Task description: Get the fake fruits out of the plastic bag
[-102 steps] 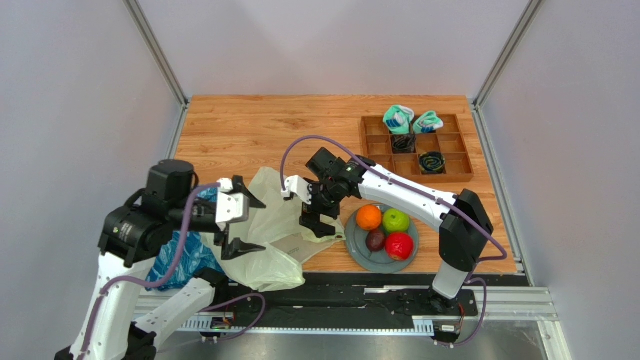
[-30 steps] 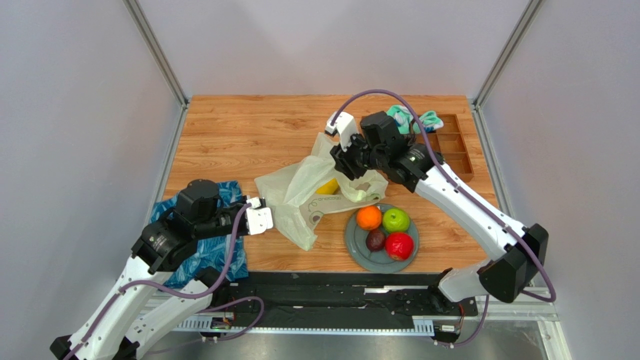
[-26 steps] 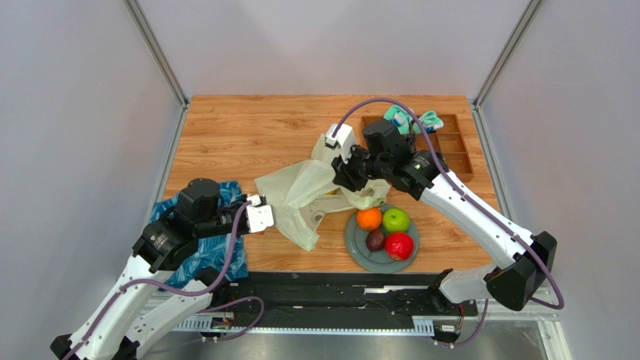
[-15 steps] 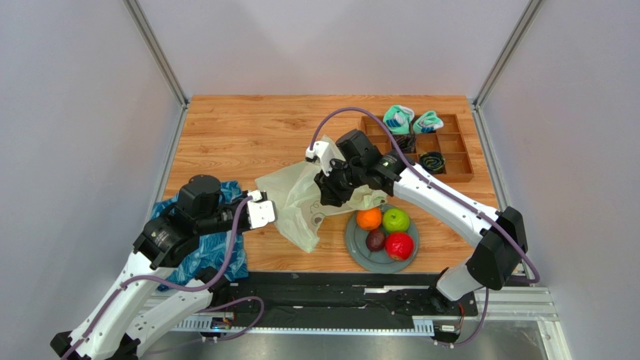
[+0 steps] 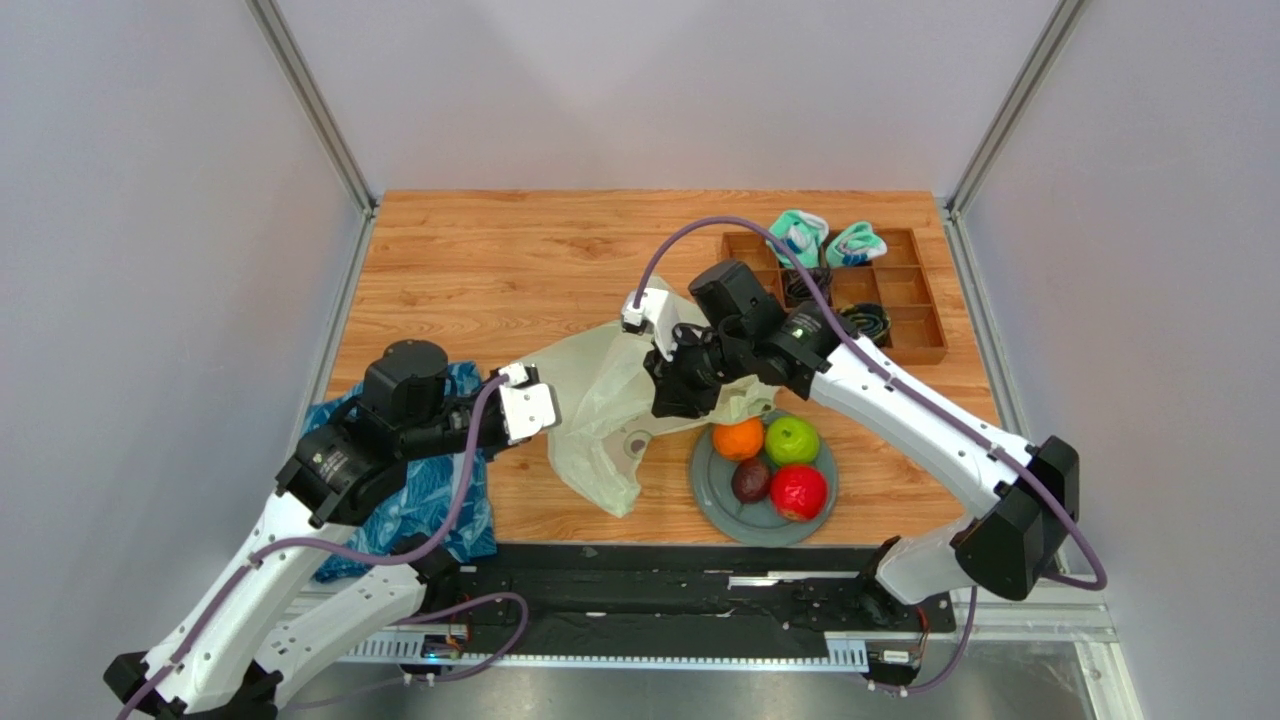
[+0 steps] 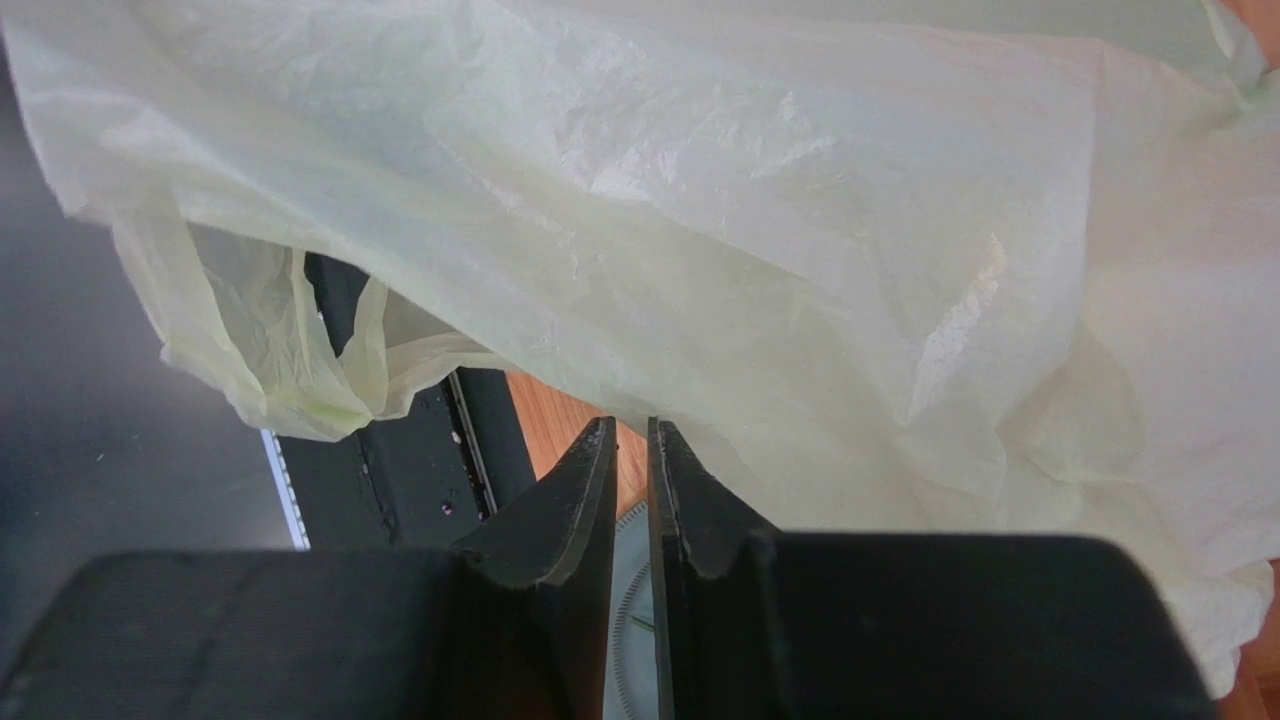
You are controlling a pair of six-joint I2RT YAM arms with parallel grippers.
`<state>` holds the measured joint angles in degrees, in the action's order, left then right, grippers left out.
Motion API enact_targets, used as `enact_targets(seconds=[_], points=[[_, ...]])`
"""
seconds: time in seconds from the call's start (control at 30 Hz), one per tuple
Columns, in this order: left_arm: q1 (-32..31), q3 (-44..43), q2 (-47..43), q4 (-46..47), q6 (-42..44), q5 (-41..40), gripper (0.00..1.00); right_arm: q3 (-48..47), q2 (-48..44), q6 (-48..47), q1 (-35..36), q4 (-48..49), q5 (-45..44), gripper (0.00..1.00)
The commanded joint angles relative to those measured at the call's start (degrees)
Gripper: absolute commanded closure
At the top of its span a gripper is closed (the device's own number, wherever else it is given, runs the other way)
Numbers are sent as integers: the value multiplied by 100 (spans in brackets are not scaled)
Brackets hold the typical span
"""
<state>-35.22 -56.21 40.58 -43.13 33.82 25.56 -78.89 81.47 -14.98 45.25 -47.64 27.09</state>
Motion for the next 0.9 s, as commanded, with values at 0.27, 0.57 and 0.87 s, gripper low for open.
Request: enact_targets(seconds=[0.27, 0.57, 0.87], points=[[-2, -522, -6, -300, -560, 335, 64, -425, 1300, 1409, -166, 949, -1697, 92], [-2, -452, 765, 699, -2309, 387, 1, -821, 1460, 1735, -254, 1274, -1505, 82], [-502, -163, 1681, 1352, -1372, -322, 6, -592, 1205, 1744, -254, 1362, -1479, 81]])
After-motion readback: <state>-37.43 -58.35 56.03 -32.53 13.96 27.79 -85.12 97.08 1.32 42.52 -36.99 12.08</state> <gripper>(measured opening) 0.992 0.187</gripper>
